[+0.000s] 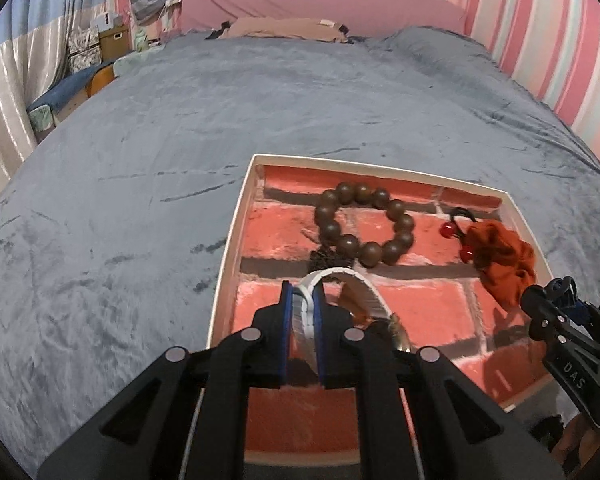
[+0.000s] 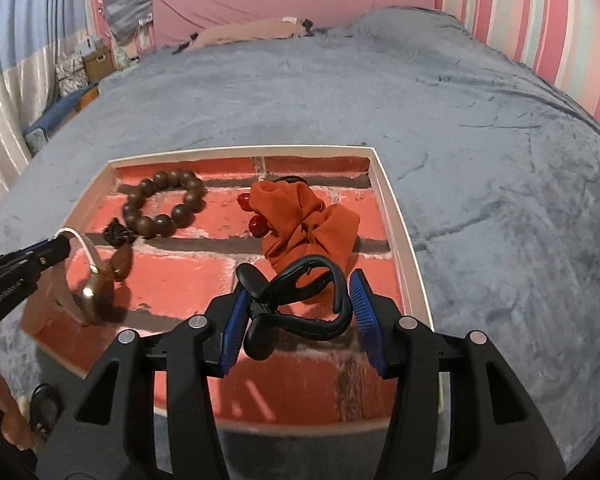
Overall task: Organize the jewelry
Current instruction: 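Carry the watch and clip into the tray and open both tools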
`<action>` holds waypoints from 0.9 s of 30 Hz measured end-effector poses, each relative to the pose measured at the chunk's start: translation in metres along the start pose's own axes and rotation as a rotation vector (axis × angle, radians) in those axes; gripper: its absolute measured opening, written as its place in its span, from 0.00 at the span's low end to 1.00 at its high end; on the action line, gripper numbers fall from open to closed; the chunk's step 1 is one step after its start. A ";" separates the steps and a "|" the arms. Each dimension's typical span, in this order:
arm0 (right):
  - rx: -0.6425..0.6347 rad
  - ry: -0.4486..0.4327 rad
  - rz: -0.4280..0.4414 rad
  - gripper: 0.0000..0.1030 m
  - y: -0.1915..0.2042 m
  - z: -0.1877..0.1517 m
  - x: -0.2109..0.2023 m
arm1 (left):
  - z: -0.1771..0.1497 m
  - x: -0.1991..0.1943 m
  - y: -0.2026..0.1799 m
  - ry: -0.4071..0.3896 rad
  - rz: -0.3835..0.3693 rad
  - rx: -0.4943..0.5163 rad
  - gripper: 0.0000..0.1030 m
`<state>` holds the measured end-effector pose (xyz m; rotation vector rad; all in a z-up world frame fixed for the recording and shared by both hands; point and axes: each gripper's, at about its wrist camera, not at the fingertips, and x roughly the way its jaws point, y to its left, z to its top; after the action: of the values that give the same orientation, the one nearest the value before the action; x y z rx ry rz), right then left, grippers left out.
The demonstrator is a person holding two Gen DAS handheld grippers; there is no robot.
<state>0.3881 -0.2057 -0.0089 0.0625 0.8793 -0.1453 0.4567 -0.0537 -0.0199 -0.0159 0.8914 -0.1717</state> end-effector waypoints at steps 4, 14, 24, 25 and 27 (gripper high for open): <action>0.029 0.032 0.002 0.48 -0.003 0.008 0.019 | 0.008 0.010 0.001 0.019 0.001 -0.004 0.10; -0.006 0.084 -0.042 0.49 -0.002 0.006 0.049 | 0.017 0.036 0.000 0.100 0.028 0.024 0.10; -0.072 -0.015 0.013 0.91 -0.007 0.013 -0.007 | 0.024 -0.021 0.009 0.003 -0.011 0.014 0.63; -0.080 -0.034 0.007 0.92 -0.010 0.015 -0.017 | 0.025 -0.033 0.011 -0.013 -0.027 0.014 0.63; -0.095 -0.068 0.007 0.96 -0.015 0.017 -0.038 | 0.025 -0.055 0.017 -0.047 -0.045 0.015 0.66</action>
<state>0.3754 -0.2184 0.0313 -0.0278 0.8168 -0.0982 0.4449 -0.0295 0.0373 -0.0262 0.8436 -0.2193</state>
